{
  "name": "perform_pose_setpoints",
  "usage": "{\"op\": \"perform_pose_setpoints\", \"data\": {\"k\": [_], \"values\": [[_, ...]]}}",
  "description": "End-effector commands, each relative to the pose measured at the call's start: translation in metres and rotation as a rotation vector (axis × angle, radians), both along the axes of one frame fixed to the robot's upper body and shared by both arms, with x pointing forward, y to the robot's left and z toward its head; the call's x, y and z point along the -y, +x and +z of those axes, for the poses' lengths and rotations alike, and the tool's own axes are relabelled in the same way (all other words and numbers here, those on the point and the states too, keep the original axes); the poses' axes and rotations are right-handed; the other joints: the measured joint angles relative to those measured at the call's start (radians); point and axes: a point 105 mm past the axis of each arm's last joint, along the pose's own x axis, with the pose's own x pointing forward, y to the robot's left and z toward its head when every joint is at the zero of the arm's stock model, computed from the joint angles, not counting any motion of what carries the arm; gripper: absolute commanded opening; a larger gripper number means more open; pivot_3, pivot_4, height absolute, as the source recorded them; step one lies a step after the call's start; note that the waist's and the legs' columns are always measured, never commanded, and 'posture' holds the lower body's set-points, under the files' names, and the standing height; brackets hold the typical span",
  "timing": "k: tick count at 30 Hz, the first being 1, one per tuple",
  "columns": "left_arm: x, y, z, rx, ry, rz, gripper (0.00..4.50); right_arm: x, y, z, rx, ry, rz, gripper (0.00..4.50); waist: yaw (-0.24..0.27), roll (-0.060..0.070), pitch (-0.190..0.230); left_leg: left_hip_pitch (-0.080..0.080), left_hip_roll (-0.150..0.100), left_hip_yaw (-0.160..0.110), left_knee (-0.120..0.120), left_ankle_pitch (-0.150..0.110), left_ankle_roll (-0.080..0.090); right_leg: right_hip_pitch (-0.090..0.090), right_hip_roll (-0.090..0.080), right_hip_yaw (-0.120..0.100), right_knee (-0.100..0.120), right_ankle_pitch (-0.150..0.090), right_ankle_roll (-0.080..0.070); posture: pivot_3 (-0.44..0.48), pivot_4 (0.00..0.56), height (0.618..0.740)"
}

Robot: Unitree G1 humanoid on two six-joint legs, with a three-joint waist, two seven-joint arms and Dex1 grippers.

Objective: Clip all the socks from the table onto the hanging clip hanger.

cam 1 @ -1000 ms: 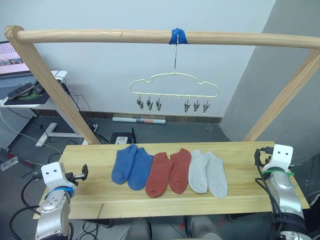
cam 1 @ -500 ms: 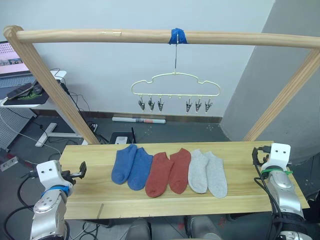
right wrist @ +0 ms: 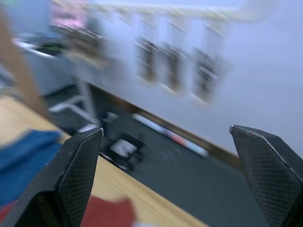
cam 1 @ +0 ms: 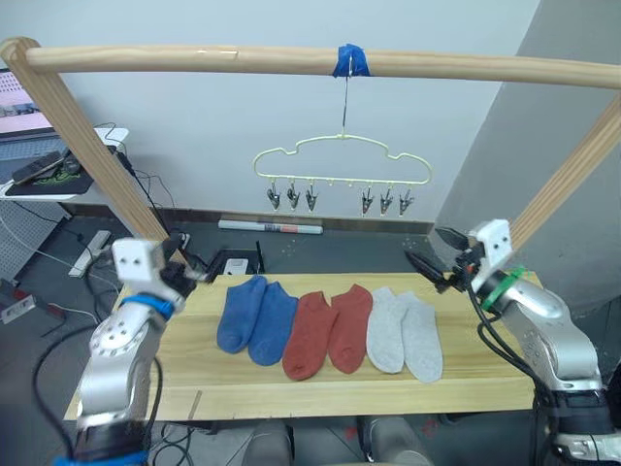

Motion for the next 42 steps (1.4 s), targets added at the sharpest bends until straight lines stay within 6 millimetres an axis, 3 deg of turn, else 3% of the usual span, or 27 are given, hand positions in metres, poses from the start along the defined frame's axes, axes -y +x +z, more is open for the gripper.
{"op": "perform_pose_setpoints", "data": {"k": [1, 2, 5, 8, 22, 42], "values": [[0.022, 0.014, 0.011, 0.044, 0.008, -0.057, 4.46, -0.036, -0.010, 0.026, 0.084, 0.018, 0.157, 4.50, -0.003, 0.000, 0.000, 0.000, 0.000, 0.000, 0.000, 0.000, 0.000, 0.000, 0.000, 0.000, 0.000, 0.000, 0.000, -0.088, 0.140, 0.740], [0.025, 0.016, 0.011, 0.044, 0.003, -0.066, 4.46, -0.041, -0.011, 0.028, 0.085, 0.024, 0.173, 4.50, -0.006, 0.000, 0.000, 0.000, 0.000, 0.000, 0.000, 0.000, 0.000, 0.000, 0.000, 0.000, -0.001, 0.000, 0.001, -0.095, 0.142, 0.740], [0.031, 0.022, 0.014, 0.061, -0.009, -0.085, 3.89, -0.056, -0.012, 0.032, 0.090, 0.042, 0.215, 4.50, -0.016, 0.000, 0.000, 0.000, 0.000, 0.000, -0.001, -0.001, 0.000, 0.000, 0.000, 0.000, 0.000, 0.000, 0.007, -0.103, 0.141, 0.740], [0.035, 0.029, 0.016, 0.067, -0.023, -0.084, 2.93, -0.065, -0.012, 0.034, 0.105, 0.033, 0.233, 4.50, -0.018, 0.001, 0.001, -0.008, 0.000, -0.002, -0.001, -0.001, 0.001, -0.005, 0.000, -0.002, 0.000, -0.001, 0.007, -0.111, 0.144, 0.740], [0.049, 0.042, 0.015, 0.086, -0.074, -0.081, 2.93, -0.083, -0.013, 0.044, 0.156, 0.020, 0.293, 4.50, -0.028, 0.001, 0.001, -0.010, 0.000, -0.004, 0.001, -0.001, 0.001, -0.007, 0.000, -0.003, 0.001, 0.000, 0.008, -0.118, 0.132, 0.740], [0.051, 0.061, 0.015, 0.116, -0.105, -0.023, 2.93, -0.082, -0.013, 0.055, 0.183, 0.020, 0.283, 4.50, -0.032, 0.001, 0.001, -0.010, -0.001, -0.004, 0.002, -0.001, 0.001, -0.006, 0.000, -0.004, 0.002, 0.001, 0.008, -0.146, 0.133, 0.740]]}}
